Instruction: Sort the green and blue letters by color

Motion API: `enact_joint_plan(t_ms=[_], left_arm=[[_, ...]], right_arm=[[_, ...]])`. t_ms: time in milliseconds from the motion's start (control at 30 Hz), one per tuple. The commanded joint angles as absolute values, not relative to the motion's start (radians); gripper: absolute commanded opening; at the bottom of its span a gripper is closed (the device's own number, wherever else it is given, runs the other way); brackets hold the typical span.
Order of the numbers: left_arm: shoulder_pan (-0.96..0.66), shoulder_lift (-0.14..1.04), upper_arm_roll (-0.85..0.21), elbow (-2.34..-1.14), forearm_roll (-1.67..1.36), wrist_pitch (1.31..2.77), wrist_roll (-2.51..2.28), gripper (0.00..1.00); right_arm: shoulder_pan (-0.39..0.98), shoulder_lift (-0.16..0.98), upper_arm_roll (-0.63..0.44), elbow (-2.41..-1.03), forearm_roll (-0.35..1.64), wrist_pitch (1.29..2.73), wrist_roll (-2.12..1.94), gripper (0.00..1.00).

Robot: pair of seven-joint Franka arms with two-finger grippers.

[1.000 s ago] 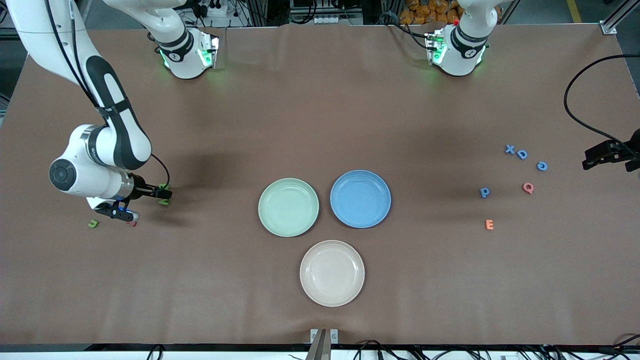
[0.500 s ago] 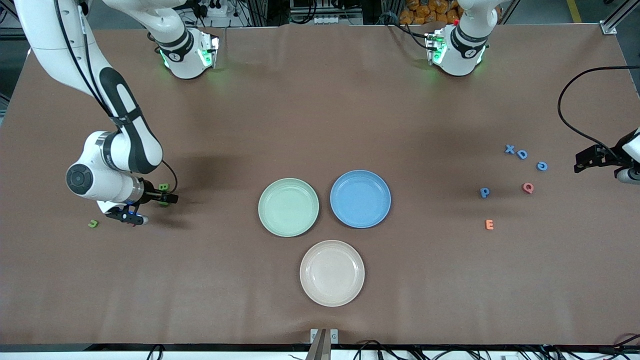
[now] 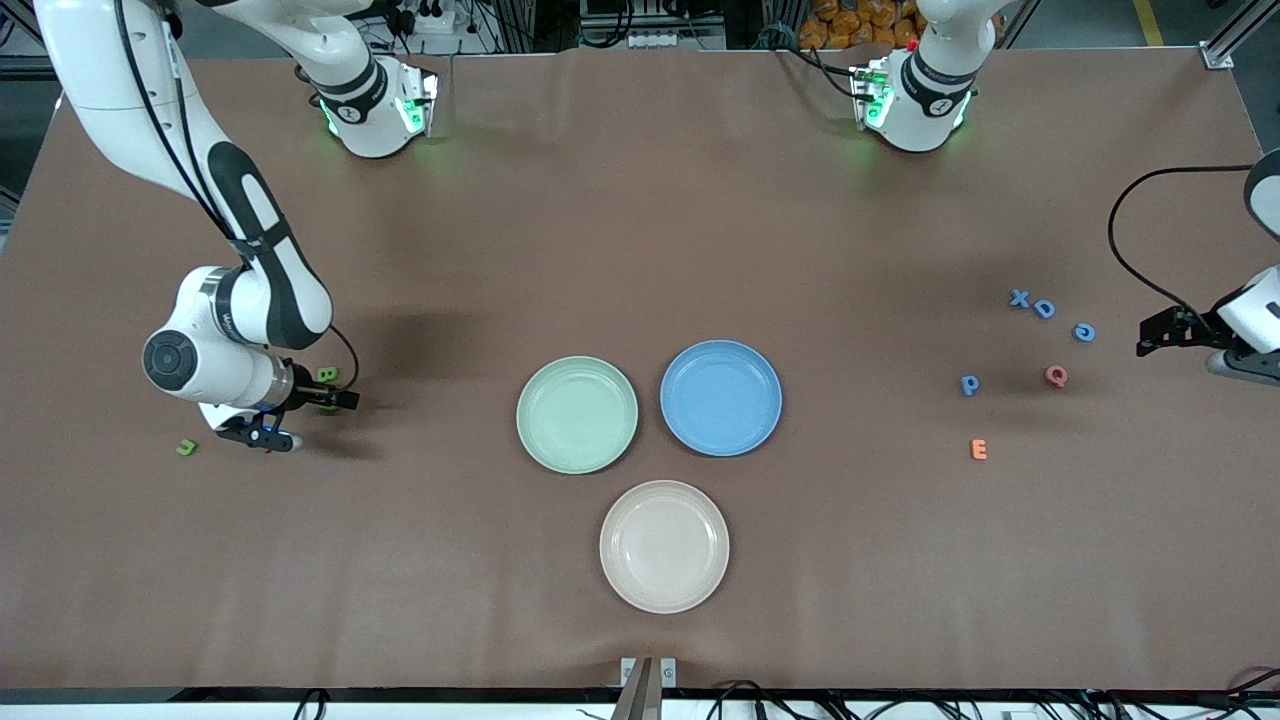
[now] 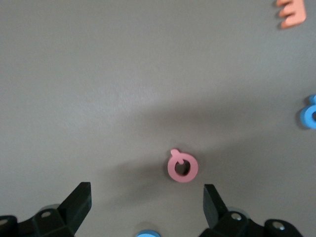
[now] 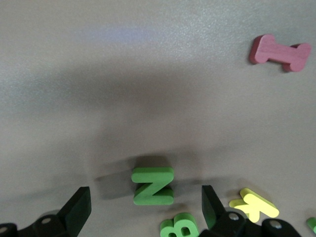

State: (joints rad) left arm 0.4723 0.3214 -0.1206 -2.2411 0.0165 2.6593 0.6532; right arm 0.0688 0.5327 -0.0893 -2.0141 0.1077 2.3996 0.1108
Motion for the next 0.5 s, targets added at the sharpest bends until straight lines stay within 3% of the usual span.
enact_joint_plan(t_ms=[0,467], left_arm=[[0.512,0.313,-0.137,-2.278,-0.008,2.697,0.721,1.00],[0.566,0.331,-0.137,-2.329,-0.008,2.720,0.802,1.00]], right_arm=[[0.089,0.535,-0.089,-1.996,0.089,2.388,0.137,0.22],[0.184,0.511,-0.083,-1.858,0.106,2.181,0.359,0.22]])
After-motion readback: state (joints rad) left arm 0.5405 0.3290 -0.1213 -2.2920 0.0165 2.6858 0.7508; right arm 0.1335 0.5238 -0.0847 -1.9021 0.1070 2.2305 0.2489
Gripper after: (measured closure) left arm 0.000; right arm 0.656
